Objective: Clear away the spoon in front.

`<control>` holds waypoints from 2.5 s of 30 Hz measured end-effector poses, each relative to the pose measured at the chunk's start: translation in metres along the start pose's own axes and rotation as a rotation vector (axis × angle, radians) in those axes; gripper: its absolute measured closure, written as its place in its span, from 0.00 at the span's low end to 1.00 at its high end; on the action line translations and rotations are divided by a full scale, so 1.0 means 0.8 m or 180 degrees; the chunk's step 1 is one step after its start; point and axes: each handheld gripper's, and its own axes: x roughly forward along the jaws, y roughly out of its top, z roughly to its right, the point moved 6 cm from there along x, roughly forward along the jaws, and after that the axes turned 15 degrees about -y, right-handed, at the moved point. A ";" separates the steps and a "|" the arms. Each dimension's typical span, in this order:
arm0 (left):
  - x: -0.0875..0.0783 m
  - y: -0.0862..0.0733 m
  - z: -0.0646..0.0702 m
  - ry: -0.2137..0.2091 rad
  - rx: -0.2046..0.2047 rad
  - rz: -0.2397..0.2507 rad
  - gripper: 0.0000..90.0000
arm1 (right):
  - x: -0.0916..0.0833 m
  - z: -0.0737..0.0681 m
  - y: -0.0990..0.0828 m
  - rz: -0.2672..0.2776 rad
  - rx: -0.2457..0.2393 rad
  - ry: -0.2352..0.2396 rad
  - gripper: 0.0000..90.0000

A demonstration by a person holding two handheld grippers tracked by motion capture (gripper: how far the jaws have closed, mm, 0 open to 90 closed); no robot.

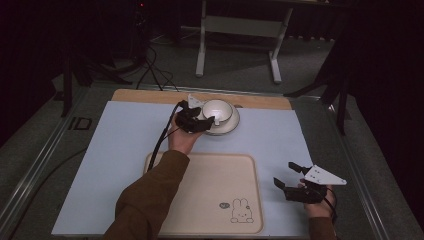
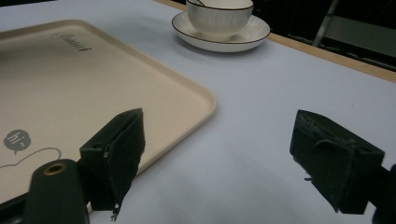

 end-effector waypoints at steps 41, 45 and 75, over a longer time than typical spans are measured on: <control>0.051 -0.006 -0.020 -0.0005 -0.0180 -0.0145 0.55 | 0.000 0.000 0.002 0.0027 0.0038 0.0010 0.20; 0.058 -0.011 -0.015 -0.0006 -0.0161 -0.0205 0.49 | 0.000 0.000 0.002 0.0027 0.0032 0.0010 0.20; 0.053 -0.025 -0.042 0.0060 -0.0232 -0.0362 0.81 | 0.001 -0.001 0.002 0.0016 0.0020 0.0005 0.20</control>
